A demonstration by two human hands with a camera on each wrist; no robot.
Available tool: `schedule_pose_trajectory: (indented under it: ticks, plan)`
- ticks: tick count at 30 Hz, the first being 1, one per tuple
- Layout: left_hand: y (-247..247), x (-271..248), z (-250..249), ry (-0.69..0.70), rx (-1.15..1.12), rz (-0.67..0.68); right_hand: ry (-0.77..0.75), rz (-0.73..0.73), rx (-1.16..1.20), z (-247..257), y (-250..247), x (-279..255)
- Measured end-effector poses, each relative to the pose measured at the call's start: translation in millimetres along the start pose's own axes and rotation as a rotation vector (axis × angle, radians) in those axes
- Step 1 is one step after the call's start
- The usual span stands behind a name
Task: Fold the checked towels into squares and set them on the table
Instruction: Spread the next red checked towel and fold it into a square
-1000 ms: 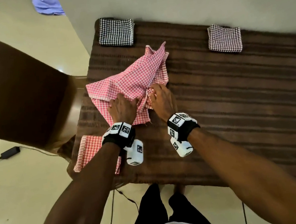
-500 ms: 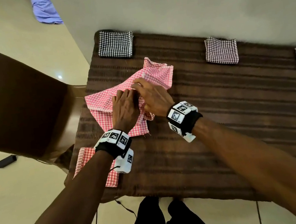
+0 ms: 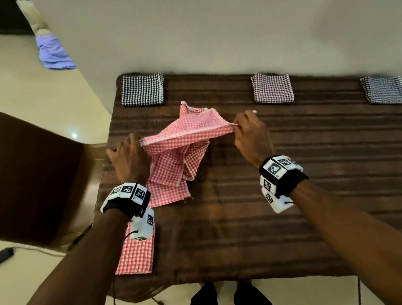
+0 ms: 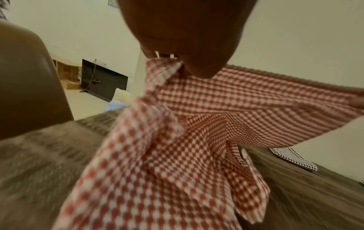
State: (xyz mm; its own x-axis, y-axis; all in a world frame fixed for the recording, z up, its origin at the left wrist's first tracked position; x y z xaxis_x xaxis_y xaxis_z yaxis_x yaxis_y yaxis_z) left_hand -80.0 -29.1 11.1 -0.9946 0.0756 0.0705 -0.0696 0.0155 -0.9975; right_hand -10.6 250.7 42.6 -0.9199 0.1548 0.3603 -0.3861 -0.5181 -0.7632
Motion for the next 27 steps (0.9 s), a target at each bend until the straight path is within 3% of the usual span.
schedule_pose_trajectory:
  ticks: [6, 9, 13, 16, 19, 22, 25, 27]
  plan:
    - [-61, 35, -18, 0.025, -0.108, -0.037, 0.244, -0.206, 0.031, -55, -65, 20]
    - [-112, 51, -50, 0.059, -0.236, -0.267, 0.258, -0.387, 0.067, -68, -117, 50]
    - [-169, 51, -103, 0.054, -0.456, -0.537, 0.166, -0.775, 0.151, -76, -194, 73]
    - [-178, 35, -148, 0.069, -0.526, -0.688, 0.148, -0.971, 0.252, -97, -239, 65]
    - [-152, 4, -180, 0.159, -0.537, -0.781, 0.128, -1.074, 0.294, -122, -263, 37]
    - [-93, -41, -204, 0.324, -0.444, -0.599, 0.168, -1.068, 0.297, -163, -260, -16]
    - [-6, -87, -210, 0.467, -0.306, -0.19, 0.358, -0.933, 0.248, -217, -232, -85]
    - [45, -118, -207, 0.522, -0.253, 0.046, 0.452, -0.762, 0.181, -253, -209, -134]
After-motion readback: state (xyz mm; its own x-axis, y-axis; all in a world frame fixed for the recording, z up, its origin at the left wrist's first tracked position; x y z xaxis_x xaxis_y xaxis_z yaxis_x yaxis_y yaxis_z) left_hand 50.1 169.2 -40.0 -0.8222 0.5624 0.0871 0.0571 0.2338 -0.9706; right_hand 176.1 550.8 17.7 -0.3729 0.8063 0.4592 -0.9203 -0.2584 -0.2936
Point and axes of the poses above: each hand's wrist, its own x-axis towards the middle knuckle, its own y-axis out of the palm, z = x × y, the point moved 3 cm from there along x, towards the middle knuckle, and after that the axes turned 13 degrees about x, right-handed, at the moved point
